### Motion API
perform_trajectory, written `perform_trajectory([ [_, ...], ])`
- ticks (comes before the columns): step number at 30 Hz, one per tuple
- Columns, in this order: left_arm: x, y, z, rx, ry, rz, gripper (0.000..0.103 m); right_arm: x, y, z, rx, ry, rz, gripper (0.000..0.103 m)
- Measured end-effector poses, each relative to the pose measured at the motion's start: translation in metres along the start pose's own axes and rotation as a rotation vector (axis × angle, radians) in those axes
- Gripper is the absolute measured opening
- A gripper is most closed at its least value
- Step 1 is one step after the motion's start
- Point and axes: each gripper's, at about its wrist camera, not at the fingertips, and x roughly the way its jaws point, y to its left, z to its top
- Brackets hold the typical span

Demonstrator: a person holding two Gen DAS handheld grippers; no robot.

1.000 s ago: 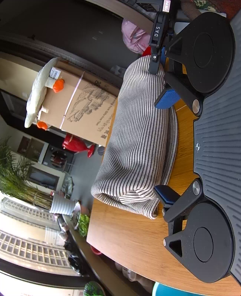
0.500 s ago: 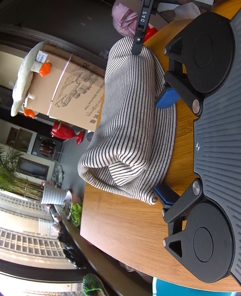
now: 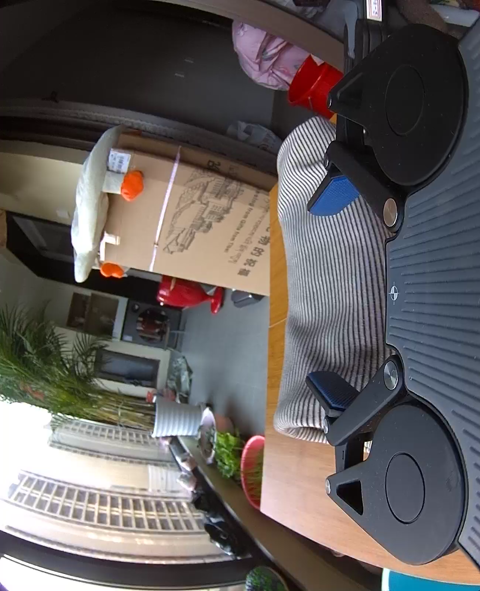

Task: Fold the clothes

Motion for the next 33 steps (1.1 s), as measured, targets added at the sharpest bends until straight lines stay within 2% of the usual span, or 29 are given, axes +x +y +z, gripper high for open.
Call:
perform_trajectory([
  [2, 0.015, 0.0, -0.008, 0.024, 0.021, 0.029, 0.094, -0.017, 0.001, 0.002, -0.02, -0.072, -0.041, 0.045],
  [4, 0.018, -0.005, -0.014, 0.073, 0.017, 0.05, 0.095, -0.034, 0.006, 0.008, -0.06, -0.16, -0.064, 0.063],
  [5, 0.019, -0.008, -0.016, 0.09, 0.015, 0.056, 0.095, -0.041, 0.008, 0.012, -0.084, -0.207, -0.071, 0.077],
  [6, 0.019, -0.008, -0.015, 0.09, 0.016, 0.056, 0.095, -0.047, 0.011, 0.017, -0.105, -0.245, -0.066, 0.083],
  [8, 0.019, -0.007, -0.014, 0.077, 0.017, 0.049, 0.095, -0.045, 0.017, 0.029, -0.115, -0.262, -0.013, 0.086],
  [11, 0.018, -0.004, -0.014, 0.07, 0.019, 0.038, 0.095, -0.021, 0.02, 0.035, -0.083, -0.216, 0.083, 0.099],
  [15, 0.016, -0.003, -0.018, 0.094, 0.017, 0.036, 0.095, 0.028, 0.009, 0.021, 0.033, -0.038, 0.1, 0.101],
  [18, 0.013, -0.003, -0.018, 0.087, 0.0, 0.032, 0.095, 0.028, 0.002, 0.024, 0.078, -0.025, 0.128, 0.102],
  [21, -0.006, -0.001, -0.007, 0.005, -0.116, -0.038, 0.095, 0.027, 0.012, 0.023, 0.021, -0.02, 0.096, 0.103],
  [24, -0.006, -0.005, 0.01, 0.039, -0.178, -0.03, 0.098, 0.028, 0.022, 0.023, -0.018, -0.014, 0.061, 0.103],
  [25, 0.0, -0.005, 0.014, 0.039, -0.176, -0.02, 0.098, 0.028, 0.022, 0.023, -0.021, -0.013, 0.057, 0.103],
  [29, 0.052, 0.026, 0.005, -0.094, 0.01, 0.064, 0.098, 0.026, 0.021, 0.018, -0.015, -0.025, 0.06, 0.103],
  [32, 0.051, 0.049, -0.001, -0.2, -0.009, 0.055, 0.098, 0.024, 0.021, 0.015, -0.018, -0.031, 0.052, 0.103],
  [33, 0.05, 0.051, -0.002, -0.197, -0.008, 0.076, 0.098, 0.024, 0.022, 0.015, -0.021, -0.032, 0.048, 0.103],
])
